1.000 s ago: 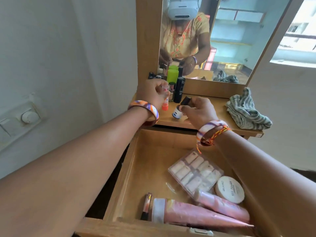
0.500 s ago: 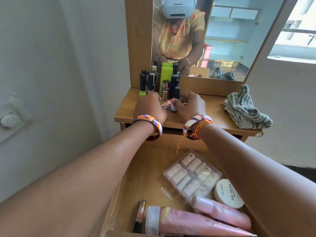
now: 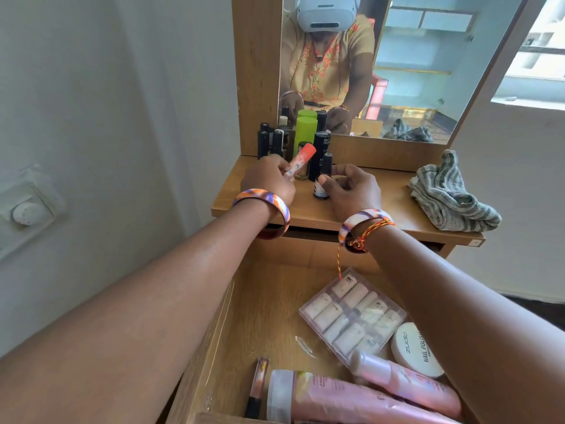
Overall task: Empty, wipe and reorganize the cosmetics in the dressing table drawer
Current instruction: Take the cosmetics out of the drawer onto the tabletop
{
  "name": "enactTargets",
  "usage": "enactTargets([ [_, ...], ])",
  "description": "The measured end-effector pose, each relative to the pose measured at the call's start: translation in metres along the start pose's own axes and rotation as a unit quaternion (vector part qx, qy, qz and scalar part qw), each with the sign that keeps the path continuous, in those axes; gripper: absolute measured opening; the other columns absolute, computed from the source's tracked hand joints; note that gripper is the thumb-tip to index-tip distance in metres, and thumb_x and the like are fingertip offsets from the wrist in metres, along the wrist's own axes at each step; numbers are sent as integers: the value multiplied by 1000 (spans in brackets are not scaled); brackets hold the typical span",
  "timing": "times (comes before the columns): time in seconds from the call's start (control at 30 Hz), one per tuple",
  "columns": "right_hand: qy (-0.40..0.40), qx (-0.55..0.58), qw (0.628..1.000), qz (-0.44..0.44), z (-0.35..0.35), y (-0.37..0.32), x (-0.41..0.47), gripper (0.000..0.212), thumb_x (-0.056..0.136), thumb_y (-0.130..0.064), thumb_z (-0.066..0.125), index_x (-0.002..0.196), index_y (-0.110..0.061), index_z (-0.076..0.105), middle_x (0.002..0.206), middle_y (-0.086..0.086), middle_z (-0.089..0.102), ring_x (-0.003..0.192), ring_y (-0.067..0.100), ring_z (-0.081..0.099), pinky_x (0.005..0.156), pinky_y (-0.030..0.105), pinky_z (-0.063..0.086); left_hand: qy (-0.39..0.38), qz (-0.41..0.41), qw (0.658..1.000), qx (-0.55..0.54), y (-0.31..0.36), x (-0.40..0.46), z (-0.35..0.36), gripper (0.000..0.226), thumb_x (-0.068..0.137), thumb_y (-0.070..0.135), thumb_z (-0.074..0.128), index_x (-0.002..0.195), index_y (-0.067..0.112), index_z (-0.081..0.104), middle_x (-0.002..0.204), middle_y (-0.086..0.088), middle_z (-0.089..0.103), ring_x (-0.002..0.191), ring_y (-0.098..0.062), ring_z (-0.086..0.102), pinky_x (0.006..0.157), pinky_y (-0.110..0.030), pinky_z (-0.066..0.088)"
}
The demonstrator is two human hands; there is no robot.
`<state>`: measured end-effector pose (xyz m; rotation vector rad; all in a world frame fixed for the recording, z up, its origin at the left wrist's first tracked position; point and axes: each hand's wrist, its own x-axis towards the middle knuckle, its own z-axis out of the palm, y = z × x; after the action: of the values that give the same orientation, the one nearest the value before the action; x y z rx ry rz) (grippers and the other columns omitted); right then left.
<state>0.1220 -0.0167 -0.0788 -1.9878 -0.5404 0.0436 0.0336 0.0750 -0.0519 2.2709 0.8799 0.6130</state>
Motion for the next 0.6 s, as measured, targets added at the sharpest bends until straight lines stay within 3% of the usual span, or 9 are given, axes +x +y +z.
enactTargets([
  [0.23, -3, 17, 1000, 13, -1, 0, -1, 33, 86, -33, 65, 115, -19, 65, 109, 5, 70, 99, 18, 63, 80, 29, 49, 60, 21, 997, -43, -2, 1, -8, 38, 90, -1, 54, 126, 11, 58, 129, -8, 60, 118, -20, 56, 87, -18, 44],
  [0.47, -16, 21, 1000, 17, -1, 1, 1, 35, 86, -34, 64, 119, -21, 64, 110, 4, 71, 102, 20, 64, 85, 33, 51, 98, 54, 990, -84, 4, 8, -7, 30, 88, -1, 56, 117, 8, 61, 117, -7, 66, 106, -17, 61, 83, -17, 44],
  [0.6, -31, 12, 999, -6, -3, 3, 0, 37, 89, -30, 61, 124, -20, 61, 117, 4, 68, 104, 16, 61, 81, 23, 44, 80, 75, 991, -71, 8, 11, -3, 31, 90, 1, 56, 120, 8, 61, 121, -7, 64, 110, -18, 60, 84, -15, 40],
])
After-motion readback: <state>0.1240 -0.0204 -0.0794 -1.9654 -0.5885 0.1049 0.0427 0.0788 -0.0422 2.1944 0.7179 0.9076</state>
